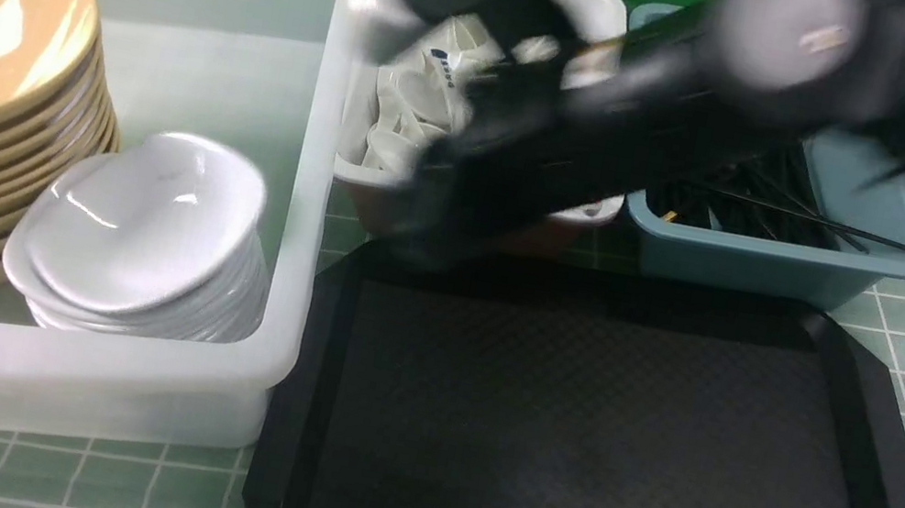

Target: On blue table put chopsticks spoon bowls plates into blue grey white boxes.

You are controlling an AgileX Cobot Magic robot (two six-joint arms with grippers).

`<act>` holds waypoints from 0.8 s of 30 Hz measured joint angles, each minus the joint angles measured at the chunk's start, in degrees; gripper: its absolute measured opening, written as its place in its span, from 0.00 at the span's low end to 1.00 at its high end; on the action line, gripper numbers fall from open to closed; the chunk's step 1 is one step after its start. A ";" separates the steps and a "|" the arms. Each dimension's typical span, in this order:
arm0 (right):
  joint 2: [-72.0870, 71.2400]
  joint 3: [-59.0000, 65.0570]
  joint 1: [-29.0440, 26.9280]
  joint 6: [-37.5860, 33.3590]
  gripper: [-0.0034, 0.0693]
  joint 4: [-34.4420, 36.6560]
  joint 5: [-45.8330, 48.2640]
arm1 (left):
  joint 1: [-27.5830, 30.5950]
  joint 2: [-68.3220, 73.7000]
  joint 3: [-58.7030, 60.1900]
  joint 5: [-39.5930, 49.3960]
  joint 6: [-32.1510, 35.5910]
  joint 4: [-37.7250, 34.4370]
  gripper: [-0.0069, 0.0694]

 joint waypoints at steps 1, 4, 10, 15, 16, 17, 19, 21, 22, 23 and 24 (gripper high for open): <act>-2.04 0.36 -1.18 3.00 0.36 -4.19 3.71 | 0.00 0.00 0.00 0.00 0.00 0.00 0.10; -10.82 5.26 -5.32 7.40 0.16 -13.35 10.85 | 0.00 0.00 0.00 0.00 0.00 0.00 0.10; -34.75 28.16 -8.18 11.87 0.10 -15.36 -3.26 | 0.00 0.00 0.01 0.00 0.00 0.00 0.10; -51.16 53.59 -8.18 13.16 0.10 -15.31 -35.12 | 0.00 0.00 0.01 0.00 0.00 0.00 0.10; -51.59 54.56 -8.18 13.25 0.10 -15.31 -35.12 | 0.00 0.00 0.01 0.00 0.00 0.00 0.10; -54.51 61.92 -8.18 13.46 0.10 -15.31 -46.52 | 0.00 0.00 0.01 0.00 0.00 0.00 0.10; -56.11 66.16 -8.18 13.52 0.10 -15.31 -51.84 | 0.00 0.00 0.01 0.00 0.00 0.00 0.10; -59.69 76.68 -8.18 13.52 0.10 -15.25 -62.06 | 0.00 0.00 0.01 0.00 0.00 0.00 0.10; -60.53 79.98 -8.18 13.52 0.10 -15.21 -65.07 | 0.00 0.00 0.01 0.00 0.00 0.00 0.10; -60.69 80.63 -8.18 13.52 0.10 -15.21 -65.45 | 0.00 0.00 0.01 0.00 0.00 0.00 0.10; -61.32 84.81 -8.18 13.82 0.10 -15.20 -67.68 | 0.00 0.00 0.01 0.00 0.00 0.00 0.10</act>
